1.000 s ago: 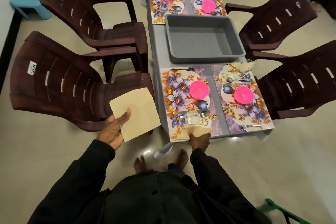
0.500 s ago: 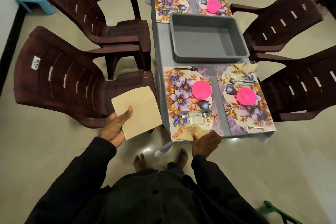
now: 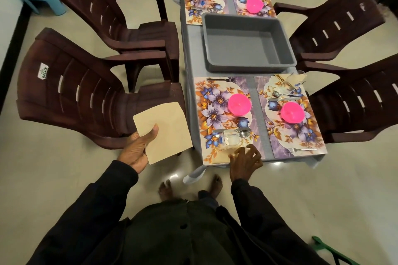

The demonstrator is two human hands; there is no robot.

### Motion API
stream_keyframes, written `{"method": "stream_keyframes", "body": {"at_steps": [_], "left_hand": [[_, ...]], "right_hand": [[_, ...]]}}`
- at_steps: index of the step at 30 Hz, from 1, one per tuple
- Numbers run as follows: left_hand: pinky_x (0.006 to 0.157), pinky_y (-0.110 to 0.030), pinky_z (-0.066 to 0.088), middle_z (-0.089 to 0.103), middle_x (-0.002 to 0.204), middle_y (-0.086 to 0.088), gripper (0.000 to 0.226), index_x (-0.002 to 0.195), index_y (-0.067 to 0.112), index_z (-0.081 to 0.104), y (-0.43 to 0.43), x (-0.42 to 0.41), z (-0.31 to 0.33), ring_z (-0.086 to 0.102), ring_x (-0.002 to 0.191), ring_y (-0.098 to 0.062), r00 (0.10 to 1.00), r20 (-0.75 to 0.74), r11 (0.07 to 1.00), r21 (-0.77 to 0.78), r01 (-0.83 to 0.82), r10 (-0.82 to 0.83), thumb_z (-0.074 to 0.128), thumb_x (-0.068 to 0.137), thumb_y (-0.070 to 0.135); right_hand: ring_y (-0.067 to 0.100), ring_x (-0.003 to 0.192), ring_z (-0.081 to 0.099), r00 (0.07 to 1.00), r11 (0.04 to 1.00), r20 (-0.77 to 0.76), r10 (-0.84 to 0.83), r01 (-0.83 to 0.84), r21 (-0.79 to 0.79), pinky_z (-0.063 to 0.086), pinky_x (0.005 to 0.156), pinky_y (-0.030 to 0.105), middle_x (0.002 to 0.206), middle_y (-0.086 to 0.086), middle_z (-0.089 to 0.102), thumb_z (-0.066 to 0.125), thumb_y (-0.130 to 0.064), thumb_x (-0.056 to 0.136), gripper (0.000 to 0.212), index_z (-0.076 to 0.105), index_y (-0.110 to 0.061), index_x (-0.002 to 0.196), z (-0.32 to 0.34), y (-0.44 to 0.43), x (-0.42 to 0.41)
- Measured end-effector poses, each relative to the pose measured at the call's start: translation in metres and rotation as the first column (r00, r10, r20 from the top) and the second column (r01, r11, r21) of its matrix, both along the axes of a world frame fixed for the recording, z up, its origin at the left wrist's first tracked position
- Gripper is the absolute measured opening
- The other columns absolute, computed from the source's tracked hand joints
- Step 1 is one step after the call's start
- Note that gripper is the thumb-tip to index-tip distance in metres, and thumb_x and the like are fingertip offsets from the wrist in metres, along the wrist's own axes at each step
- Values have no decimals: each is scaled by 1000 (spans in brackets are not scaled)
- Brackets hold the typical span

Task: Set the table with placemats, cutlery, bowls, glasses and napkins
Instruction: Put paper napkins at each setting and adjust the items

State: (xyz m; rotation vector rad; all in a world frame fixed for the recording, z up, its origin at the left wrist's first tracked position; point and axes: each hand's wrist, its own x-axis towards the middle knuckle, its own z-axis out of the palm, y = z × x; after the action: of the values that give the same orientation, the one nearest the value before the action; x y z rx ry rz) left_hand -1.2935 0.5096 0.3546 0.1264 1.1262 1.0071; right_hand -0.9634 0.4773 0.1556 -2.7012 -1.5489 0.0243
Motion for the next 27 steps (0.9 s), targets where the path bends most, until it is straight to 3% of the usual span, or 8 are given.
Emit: {"method": "stream_keyframes", "body": {"at_steps": [3,8,13,18,19,21,23,27], "left_hand": [[82,-41,63,75,120,-7,29,126,17,64,-1,0,0,73,108,-22,1000,-1,1000,1,1,-1,62,98,11],[79,-41,63,75,118,-6,28,125,18,65,-3,-1,0,71,109,-24,1000,-4,1000,-8,-4,4,63,98,12],[76,-40,64,75,118,-7,28,125,18,64,-6,-4,-1,71,109,-24,1000,-2,1000,-4,3,-3,62,98,12],[70,-37,63,74,120,-7,33,130,17,63,-10,-7,1,74,102,-21,1000,7,1000,1,2,-2,63,97,12],[70,-37,63,75,120,-7,33,130,17,63,-11,-7,1,74,102,-21,1000,8,1000,4,4,-4,64,97,12],[72,-38,63,74,122,-7,33,130,17,63,-14,-7,1,73,106,-22,1000,7,1000,8,8,-8,64,97,12],[76,-39,64,73,124,-8,33,130,18,63,-16,-6,1,70,112,-24,1000,9,1000,16,14,-14,63,97,12],[75,-40,64,73,123,-8,36,133,18,61,-22,0,5,68,114,-26,1000,17,1000,23,2,-3,63,98,12]], "right_hand": [[35,127,41,991,990,7,137,-137,29,31,101,55,132,8,52,88,-34,75,23,72,-25,89,-7,-3,3],[40,138,38,951,951,57,304,-306,46,16,115,64,141,11,52,87,-28,71,22,70,-25,85,-7,-8,4],[43,145,32,948,950,57,313,-312,-32,13,116,68,149,14,47,83,-33,76,30,71,-27,102,-1,-20,6],[40,146,29,962,961,40,272,-273,41,1,119,61,150,10,46,77,-24,80,31,67,-23,109,0,-29,9],[40,144,33,958,955,26,286,-287,70,3,119,58,146,11,50,78,-19,78,32,67,-21,109,-1,-30,11],[38,131,49,930,925,-58,363,-352,144,28,115,54,130,13,61,81,-7,74,34,69,-16,105,-4,-31,14],[37,111,62,872,889,-188,452,-422,180,53,95,48,114,13,67,85,-1,73,34,72,-11,102,-8,-31,16],[33,114,63,830,862,-264,492,-506,17,57,93,42,125,13,66,86,-6,76,48,68,-13,120,-17,-31,19]]}}
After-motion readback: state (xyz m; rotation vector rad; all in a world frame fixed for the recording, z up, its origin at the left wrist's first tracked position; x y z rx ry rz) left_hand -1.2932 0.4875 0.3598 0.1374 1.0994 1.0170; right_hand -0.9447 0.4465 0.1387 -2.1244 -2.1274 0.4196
